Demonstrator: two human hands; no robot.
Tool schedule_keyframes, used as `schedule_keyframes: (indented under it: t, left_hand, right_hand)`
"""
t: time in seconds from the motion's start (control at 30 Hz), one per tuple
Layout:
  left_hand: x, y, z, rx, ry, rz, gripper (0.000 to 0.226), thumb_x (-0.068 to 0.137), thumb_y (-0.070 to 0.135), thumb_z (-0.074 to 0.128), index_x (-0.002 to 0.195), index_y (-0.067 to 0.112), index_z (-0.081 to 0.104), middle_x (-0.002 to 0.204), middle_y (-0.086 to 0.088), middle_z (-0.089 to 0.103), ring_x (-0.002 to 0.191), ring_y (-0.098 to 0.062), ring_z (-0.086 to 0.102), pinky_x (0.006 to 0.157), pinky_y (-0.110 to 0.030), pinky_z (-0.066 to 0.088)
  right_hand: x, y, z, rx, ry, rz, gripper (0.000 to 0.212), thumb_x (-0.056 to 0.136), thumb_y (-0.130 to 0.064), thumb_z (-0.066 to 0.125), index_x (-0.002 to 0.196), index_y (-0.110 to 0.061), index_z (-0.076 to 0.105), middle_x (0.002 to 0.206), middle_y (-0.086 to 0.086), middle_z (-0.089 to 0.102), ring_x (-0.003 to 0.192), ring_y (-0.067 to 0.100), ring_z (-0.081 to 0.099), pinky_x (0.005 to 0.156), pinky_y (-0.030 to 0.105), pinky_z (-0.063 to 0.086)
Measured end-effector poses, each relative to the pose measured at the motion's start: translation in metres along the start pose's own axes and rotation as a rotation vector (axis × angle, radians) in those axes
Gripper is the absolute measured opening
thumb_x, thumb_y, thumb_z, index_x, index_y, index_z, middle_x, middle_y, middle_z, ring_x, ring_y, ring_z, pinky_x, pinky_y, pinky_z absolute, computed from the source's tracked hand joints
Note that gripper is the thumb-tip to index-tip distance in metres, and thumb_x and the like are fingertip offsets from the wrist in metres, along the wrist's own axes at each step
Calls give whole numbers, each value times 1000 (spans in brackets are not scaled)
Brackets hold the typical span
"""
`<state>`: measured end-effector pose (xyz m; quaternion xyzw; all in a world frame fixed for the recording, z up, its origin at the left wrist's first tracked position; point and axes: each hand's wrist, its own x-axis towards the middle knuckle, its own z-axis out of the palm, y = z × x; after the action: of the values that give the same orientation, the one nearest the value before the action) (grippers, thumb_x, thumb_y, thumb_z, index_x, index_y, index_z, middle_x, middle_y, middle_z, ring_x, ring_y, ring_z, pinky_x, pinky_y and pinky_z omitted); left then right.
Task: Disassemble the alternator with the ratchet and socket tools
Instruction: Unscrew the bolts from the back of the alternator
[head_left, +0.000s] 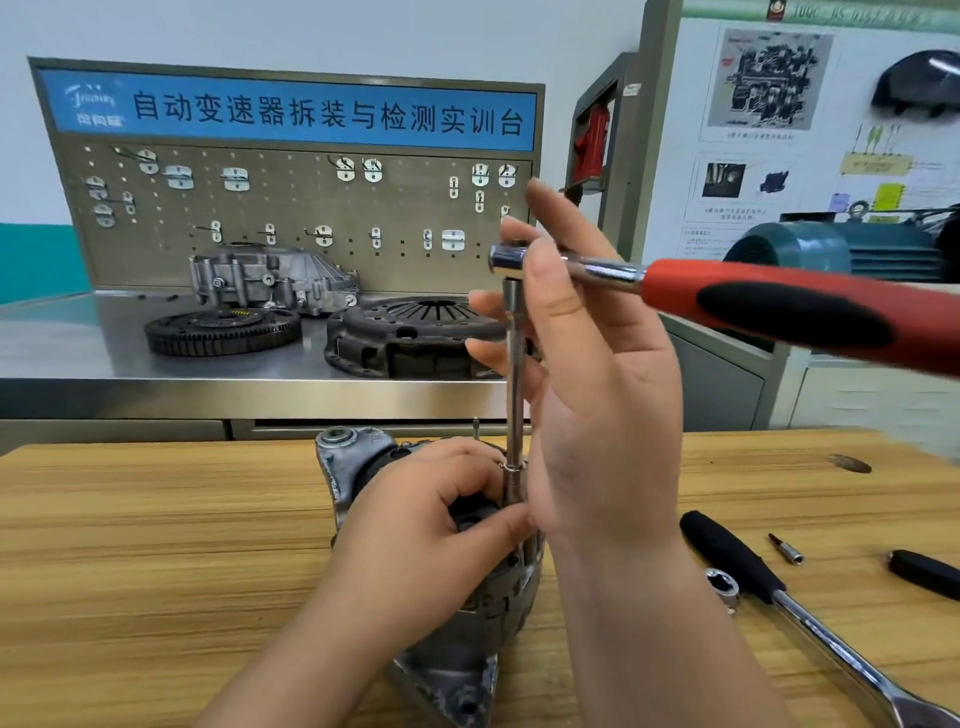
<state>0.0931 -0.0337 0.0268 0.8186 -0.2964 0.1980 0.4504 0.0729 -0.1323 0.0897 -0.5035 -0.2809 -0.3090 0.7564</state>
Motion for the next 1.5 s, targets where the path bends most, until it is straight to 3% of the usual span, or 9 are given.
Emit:
schedule_keyframes:
  t: [0.27, 0.57, 0.77, 0.93, 1.03, 1.13, 1.23, 1.37, 1.5]
  left_hand:
    - [-1, -2, -1, -72, -14, 47, 41, 69, 53, 57, 75, 16, 74, 93, 12, 68, 95, -10, 64, 79, -36, 51]
    - [0, -2, -1, -39, 1, 4, 48, 64, 61, 56, 72, 16, 73, 89, 15, 68, 91, -4, 62, 78, -34, 51]
    - [0, -2, 1, 14, 19, 36, 43, 67, 54, 60, 75, 13, 71, 89, 15, 67, 92, -4, 61, 78, -32, 50]
    - [-1, -3, -1, -87, -11, 73, 43, 72, 50, 56, 76, 10, 72, 92, 9, 68, 95, -11, 64, 81, -35, 51]
    - [0, -3, -2, -115, -33, 55, 44, 72, 52, 57, 75, 10, 72, 91, 9, 67, 93, -10, 64, 80, -35, 51]
    - [1, -4, -1, -84, -10, 28, 50, 68, 56, 56, 78, 9, 72, 89, 10, 68, 91, -9, 64, 78, -37, 51]
    - [0, -4, 0, -47, -17, 18, 53, 67, 58, 55, 85, 12, 72, 90, 10, 69, 93, -11, 63, 78, -40, 51]
    - [0, -4, 2, -2, -12, 18, 36, 74, 45, 60, 86, 14, 72, 93, 12, 68, 96, -10, 62, 79, -39, 51]
    - [-1, -3, 1, -22, -21, 60, 44, 74, 51, 55, 87, 12, 72, 97, 10, 67, 97, -11, 62, 81, -39, 50]
  right_hand:
    - [2, 0, -6, 201, -24, 183, 48, 83, -55, 41, 115, -26, 63, 99, 3, 75, 67, 16, 68, 61, 24, 55]
    - [0, -2, -2, -17, 20, -22, 23, 91, -23, 57, 107, -35, 69, 88, -12, 67, 78, 11, 59, 64, 20, 52]
    - [2, 1, -4, 78, 29, 109, 23, 91, -36, 50, 104, -31, 69, 103, 4, 73, 69, 15, 66, 60, 23, 52]
    - [3, 0, -6, 165, 7, 209, 41, 86, -49, 43, 105, -20, 64, 89, 7, 75, 59, 16, 65, 58, 24, 52]
    - [2, 1, -4, 104, 28, 167, 33, 87, -47, 54, 106, -26, 69, 87, 4, 73, 62, 15, 64, 58, 24, 52]
    - [1, 2, -3, -25, 37, 28, 22, 88, -29, 59, 106, -32, 71, 80, -8, 66, 72, 12, 60, 64, 25, 51]
    - [0, 1, -2, -104, 22, -88, 25, 89, -19, 60, 105, -35, 70, 95, -15, 70, 88, 7, 62, 86, 36, 52]
    - [0, 1, -3, -56, 1, -23, 20, 90, -26, 57, 101, -34, 70, 89, -10, 68, 73, 14, 65, 63, 24, 52]
    - [1, 1, -4, 106, -18, 122, 25, 94, -39, 46, 102, -29, 67, 89, 3, 73, 55, 15, 63, 53, 24, 51]
